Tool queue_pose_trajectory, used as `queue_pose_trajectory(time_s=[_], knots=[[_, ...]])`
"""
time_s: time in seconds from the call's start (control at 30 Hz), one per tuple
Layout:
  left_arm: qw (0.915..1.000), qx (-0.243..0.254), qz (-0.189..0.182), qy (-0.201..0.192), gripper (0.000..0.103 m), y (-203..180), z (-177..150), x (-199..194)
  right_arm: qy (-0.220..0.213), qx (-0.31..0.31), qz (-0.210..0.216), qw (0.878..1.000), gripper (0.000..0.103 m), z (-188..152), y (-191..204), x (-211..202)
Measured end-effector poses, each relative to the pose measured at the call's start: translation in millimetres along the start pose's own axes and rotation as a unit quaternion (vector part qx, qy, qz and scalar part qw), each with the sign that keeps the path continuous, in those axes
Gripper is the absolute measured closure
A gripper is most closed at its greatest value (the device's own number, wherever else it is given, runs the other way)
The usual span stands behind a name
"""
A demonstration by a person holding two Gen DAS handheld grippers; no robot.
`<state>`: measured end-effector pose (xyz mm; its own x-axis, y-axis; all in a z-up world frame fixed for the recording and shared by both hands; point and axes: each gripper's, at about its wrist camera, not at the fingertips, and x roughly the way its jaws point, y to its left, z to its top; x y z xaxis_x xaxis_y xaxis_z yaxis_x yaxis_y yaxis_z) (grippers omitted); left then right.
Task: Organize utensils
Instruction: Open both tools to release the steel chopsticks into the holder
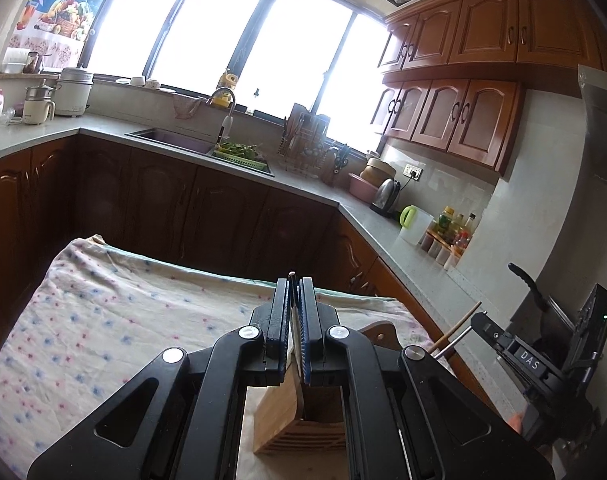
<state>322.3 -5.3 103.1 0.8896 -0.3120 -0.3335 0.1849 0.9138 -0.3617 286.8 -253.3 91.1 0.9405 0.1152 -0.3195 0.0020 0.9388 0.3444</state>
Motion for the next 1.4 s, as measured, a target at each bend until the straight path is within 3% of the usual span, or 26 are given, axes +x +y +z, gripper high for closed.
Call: queue_pose_trajectory(time_s=[0.2, 0.7, 0.8, 0.87, 1.0, 1.07, 1.13, 1.2, 1.4], knots=[[0.9994, 0.009, -0.004, 0.032, 0.099, -3, -8, 15, 0.023, -0.012, -0.002, 1.000, 0.098, -3, 3, 8], [0.9987, 0.012, 0.002, 0.050, 0.098, -3, -7, 20, 0.031, -0.012, -0.007, 0.999, 0.097, -2, -1, 10], [0.9982, 0.014, 0.008, 0.058, 0.089, -2, -7, 18, 0.037, -0.012, -0.002, 0.999, 0.093, -2, -1, 12], [0.9984, 0.007, 0.009, 0.055, 0.065, 1, -7, 12, 0.043, -0.006, 0.007, 0.999, 0.091, -4, -4, 12], [0.9985, 0.003, 0.018, 0.051, 0.041, 6, -9, -3, 0.035, 0.014, 0.025, 0.999, 0.057, -6, -11, 0], [0.9981, 0.006, 0.033, 0.053, 0.022, 10, -11, -12, 0.026, 0.017, 0.030, 0.999, 0.050, -7, -12, -11], [0.9976, 0.003, 0.043, 0.053, 0.019, 16, -15, -22, 0.018, 0.018, 0.035, 0.999, 0.024, -9, -13, -23], [0.9969, -0.004, 0.050, 0.061, 0.017, 22, -20, -33, 0.007, 0.019, 0.039, 0.999, 0.009, -12, -14, -37], [0.9950, -0.010, 0.063, 0.077, 0.017, 35, -43, -68, 0.017, 0.012, 0.044, 0.999, 0.008, -30, -14, -70]])
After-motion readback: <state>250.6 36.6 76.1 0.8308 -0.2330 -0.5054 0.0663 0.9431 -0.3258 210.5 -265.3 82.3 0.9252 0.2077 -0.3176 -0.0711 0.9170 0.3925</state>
